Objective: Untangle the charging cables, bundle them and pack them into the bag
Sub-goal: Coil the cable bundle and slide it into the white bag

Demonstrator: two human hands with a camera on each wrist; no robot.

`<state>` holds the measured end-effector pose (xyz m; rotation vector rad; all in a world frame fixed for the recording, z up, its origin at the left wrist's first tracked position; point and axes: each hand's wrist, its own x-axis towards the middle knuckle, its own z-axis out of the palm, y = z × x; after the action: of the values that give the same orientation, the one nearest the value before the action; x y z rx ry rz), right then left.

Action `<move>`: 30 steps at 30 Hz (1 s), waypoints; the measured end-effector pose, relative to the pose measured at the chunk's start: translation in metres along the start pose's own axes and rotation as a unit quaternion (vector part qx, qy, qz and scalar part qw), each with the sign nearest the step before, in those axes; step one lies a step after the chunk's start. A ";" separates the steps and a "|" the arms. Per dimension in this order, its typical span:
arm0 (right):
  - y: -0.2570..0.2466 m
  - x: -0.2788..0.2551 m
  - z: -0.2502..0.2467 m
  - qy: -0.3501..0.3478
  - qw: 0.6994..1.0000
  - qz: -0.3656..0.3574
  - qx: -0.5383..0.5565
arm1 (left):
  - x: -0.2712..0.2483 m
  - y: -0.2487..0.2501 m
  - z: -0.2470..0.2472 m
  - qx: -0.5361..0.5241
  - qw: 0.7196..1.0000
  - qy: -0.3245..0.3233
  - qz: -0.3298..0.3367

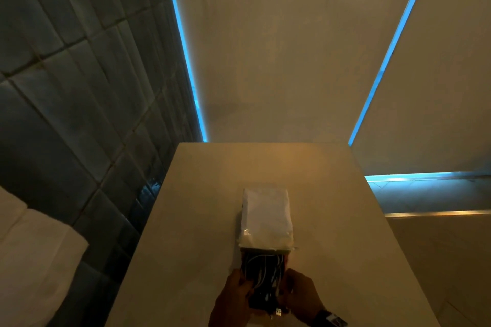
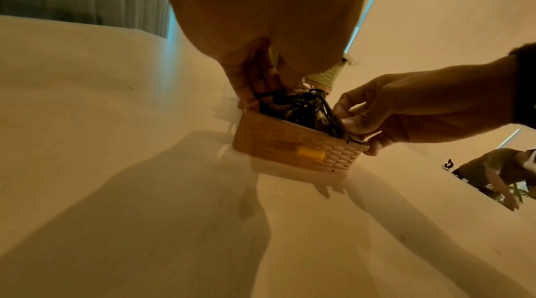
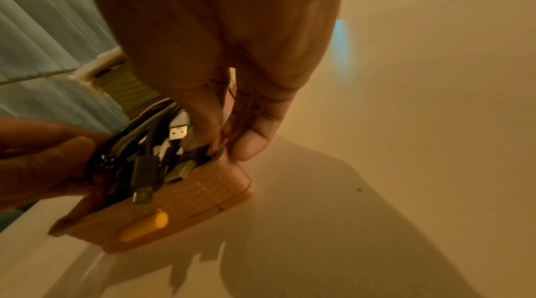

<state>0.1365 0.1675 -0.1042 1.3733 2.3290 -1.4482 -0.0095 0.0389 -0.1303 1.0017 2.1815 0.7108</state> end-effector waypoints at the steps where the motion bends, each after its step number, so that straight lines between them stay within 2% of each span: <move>1: -0.002 0.002 0.000 -0.007 1.000 0.008 -0.001 | 0.000 0.002 -0.002 -0.028 0.999 0.004 -0.023; 2: -0.004 0.004 0.000 -0.016 1.000 0.014 -0.005 | 0.002 0.005 -0.004 -0.063 0.997 0.010 -0.039; 5: -0.005 0.005 -0.001 -0.024 0.999 0.026 -0.014 | -0.001 0.006 -0.008 -0.125 0.991 0.042 -0.027; 8: -0.003 0.004 0.000 -0.014 0.999 0.033 0.003 | -0.007 0.004 -0.006 -0.074 0.997 0.005 0.028; 14: -0.004 -0.001 0.001 -0.010 0.999 0.030 0.038 | -0.007 0.007 -0.014 0.060 0.997 0.050 -0.005; 18: -0.004 -0.004 0.003 -0.008 0.998 0.027 0.058 | -0.002 0.004 -0.009 0.111 0.994 0.020 0.007; 24: -0.002 -0.011 0.009 0.024 0.998 -0.015 0.058 | 0.000 -0.007 0.002 0.038 0.998 0.027 -0.030; 30: -0.004 -0.004 0.011 0.057 0.997 -0.009 0.055 | 0.010 0.006 -0.003 -0.004 0.999 0.037 -0.038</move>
<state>0.1316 0.1560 -0.1058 1.5043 2.3671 -1.5650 -0.0141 0.0492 -0.1276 0.8960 2.2650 0.7309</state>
